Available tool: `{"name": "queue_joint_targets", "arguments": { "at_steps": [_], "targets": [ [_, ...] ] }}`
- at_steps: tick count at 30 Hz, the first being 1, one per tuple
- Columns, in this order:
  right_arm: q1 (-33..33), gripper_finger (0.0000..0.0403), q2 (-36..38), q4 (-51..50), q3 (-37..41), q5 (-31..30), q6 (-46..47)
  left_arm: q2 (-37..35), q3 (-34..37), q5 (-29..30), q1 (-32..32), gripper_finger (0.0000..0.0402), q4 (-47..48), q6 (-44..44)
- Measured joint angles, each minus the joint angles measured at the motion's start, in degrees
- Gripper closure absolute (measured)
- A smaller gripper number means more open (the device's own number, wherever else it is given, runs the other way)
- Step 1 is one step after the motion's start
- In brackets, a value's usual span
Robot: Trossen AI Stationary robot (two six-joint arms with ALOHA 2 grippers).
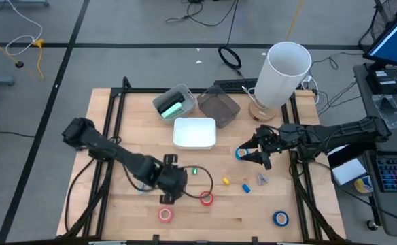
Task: Pick and place Stapler, Stapler remover, tape
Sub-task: Put the bottom green stapler into the gray bin
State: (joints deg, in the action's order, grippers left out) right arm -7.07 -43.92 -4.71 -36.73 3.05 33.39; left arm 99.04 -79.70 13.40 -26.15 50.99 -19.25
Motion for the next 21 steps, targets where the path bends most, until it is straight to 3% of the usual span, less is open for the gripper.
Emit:
{"name": "queue_joint_targets", "arguments": {
  "at_steps": [12,21],
  "targets": [
    [0.0,0.014,-0.02,0.11,0.0,0.0,0.02,11.48,0.04,-7.16,-0.16,0.0227,-5.03,-1.25],
    [0.0,0.014,-0.02,0.13,0.0,0.0,0.02,12.38,0.0,-5.58,-0.13,0.0227,-4.14,-7.9]
  ]
}}
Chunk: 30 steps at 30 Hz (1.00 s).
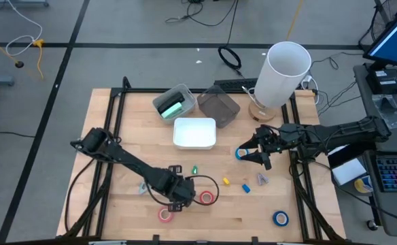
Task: Pick and place Stapler, Stapler remover, tape
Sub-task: Put the bottom green stapler into the gray bin
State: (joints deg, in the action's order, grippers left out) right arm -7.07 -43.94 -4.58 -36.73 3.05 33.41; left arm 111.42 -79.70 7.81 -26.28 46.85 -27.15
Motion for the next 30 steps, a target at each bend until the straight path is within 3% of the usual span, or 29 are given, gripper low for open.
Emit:
{"name": "queue_joint_targets", "arguments": {
  "at_steps": [13,18,30],
  "targets": [
    [0.0,0.014,0.0,-0.04,0.0,0.02,0.0,-0.02,5.46,-0.33,0.02,0.0227,-1.19,-5.43],
    [0.0,0.014,0.0,-0.04,0.0,0.0,0.0,-0.04,8.26,-1.52,0.2,0.0227,-6.22,-6.63],
    [0.0,0.014,0.0,-0.04,0.0,0.0,0.0,-0.04,8.72,-0.33,1.26,0.0227,-10.58,-6.19]
  ]
}}
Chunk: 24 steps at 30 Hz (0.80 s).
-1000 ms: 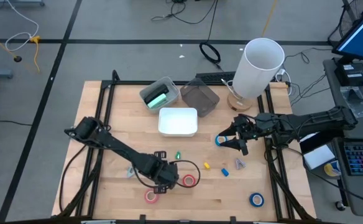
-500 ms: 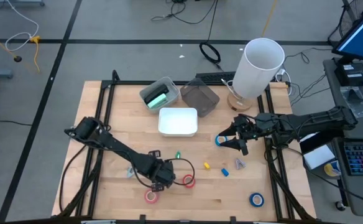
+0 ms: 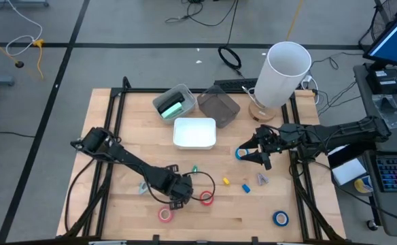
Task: Pick and place Stapler, Stapler remover, tape
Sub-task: Put the bottom green stapler into the gray bin
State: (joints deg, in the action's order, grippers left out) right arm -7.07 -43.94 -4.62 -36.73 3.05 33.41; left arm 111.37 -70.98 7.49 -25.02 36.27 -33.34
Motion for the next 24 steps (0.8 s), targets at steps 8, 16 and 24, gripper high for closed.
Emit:
{"name": "queue_joint_targets", "arguments": {
  "at_steps": [8,16,24],
  "targets": [
    [0.0,0.014,0.0,0.0,0.0,0.0,0.0,0.0,0.0,0.04,0.67,0.0227,1.56,0.15],
    [0.0,0.014,0.0,0.0,0.0,0.0,0.0,0.0,0.02,-1.01,0.25,0.0227,3.53,0.15],
    [0.0,0.014,0.0,0.0,0.0,0.0,0.02,-0.37,2.32,-2.21,0.16,0.0227,2.13,-0.88]
  ]
}}
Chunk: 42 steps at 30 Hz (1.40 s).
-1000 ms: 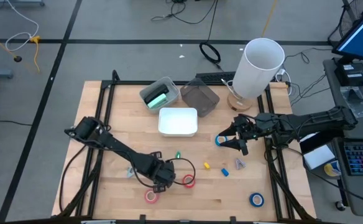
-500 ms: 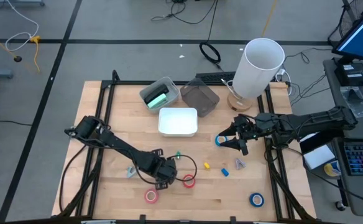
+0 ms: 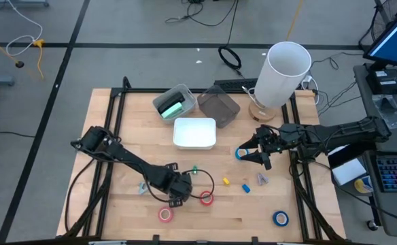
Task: Pick and place Stapler, Stapler remover, tape
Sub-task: Put the bottom green stapler into the gray bin
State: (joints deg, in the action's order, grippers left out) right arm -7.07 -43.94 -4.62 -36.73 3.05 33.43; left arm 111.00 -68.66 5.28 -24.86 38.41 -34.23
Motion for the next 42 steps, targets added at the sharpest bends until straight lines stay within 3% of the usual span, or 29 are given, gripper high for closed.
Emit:
{"name": "queue_joint_targets", "arguments": {
  "at_steps": [5,13,18,22,28,36,39,42],
  "targets": [
    [0.0,0.014,0.0,0.0,0.0,0.0,0.0,0.04,0.53,-0.33,0.05,0.0246,-0.08,-0.89],
    [0.0,0.014,0.0,0.02,0.0,0.0,0.0,0.17,0.66,-0.88,1.02,0.0347,-1.76,-0.79],
    [0.0,0.014,0.0,0.02,0.0,0.0,0.0,-2.05,0.87,-2.39,2.25,0.0348,0.23,-0.56],
    [0.0,0.014,0.02,0.02,0.0,0.0,0.0,-7.76,1.08,-4.11,4.26,0.0333,7.0,-0.61],
    [0.01,0.014,0.02,0.04,0.0,-0.18,-0.02,-20.47,0.9,2.36,8.84,0.034,17.07,1.27],
    [0.0,0.014,0.02,0.07,0.0,-2.75,-0.02,-34.19,0.83,17.85,23.47,0.0337,15.55,13.46],
    [0.0,0.014,0.02,0.07,0.0,-5.15,-0.02,-34.89,0.83,17.33,31.6,0.0331,11.06,22.56],
    [0.0,0.014,0.02,0.07,0.0,-7.63,-0.01,-34.13,0.82,12.95,39.55,0.0338,4.25,33.55]
  ]
}}
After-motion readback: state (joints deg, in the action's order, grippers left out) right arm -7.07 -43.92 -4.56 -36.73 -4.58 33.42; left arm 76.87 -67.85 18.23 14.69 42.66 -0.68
